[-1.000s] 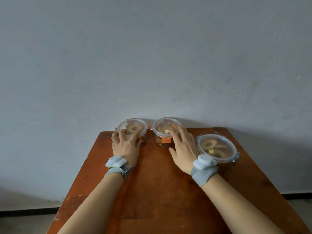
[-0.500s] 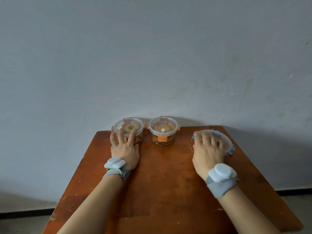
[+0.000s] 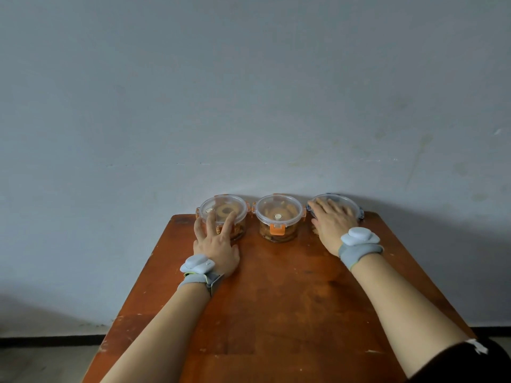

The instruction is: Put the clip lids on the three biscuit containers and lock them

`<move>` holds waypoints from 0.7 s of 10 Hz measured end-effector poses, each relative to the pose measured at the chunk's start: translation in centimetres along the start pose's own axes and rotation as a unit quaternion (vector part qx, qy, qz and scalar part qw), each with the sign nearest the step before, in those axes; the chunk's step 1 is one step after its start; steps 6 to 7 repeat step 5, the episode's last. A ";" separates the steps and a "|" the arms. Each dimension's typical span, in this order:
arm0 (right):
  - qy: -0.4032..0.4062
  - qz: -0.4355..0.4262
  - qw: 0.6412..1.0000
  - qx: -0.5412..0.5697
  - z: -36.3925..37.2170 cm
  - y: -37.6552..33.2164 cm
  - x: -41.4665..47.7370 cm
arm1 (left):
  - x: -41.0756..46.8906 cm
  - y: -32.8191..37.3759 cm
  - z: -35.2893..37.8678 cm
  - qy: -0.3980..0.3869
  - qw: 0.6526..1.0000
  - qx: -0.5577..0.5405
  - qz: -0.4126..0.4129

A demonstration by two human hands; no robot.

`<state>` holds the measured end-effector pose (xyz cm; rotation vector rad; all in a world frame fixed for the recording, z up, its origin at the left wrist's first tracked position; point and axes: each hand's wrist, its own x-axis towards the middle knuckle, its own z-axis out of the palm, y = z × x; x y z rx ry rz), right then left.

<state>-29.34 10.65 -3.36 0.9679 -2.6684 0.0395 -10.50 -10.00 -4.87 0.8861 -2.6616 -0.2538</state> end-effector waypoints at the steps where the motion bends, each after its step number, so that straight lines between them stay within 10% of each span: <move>1: -0.006 -0.003 1.000 -0.004 -0.2 0.0 -0.2 | -0.1 0.1 0.0 -0.007 1.000 0.002 -0.002; 3: 0.146 -0.007 0.963 0.226 -4.6 -2.0 -2.8 | -0.5 -0.4 1.3 0.017 1.000 -0.014 0.013; 5: 0.376 -0.082 0.823 0.417 -16.0 -3.9 -6.5 | -1.8 -0.7 1.6 0.086 0.990 -0.102 0.038; 7: 0.376 -0.082 0.823 0.417 -16.0 -3.9 -6.5 | -1.8 -0.7 1.6 0.086 0.990 -0.102 0.038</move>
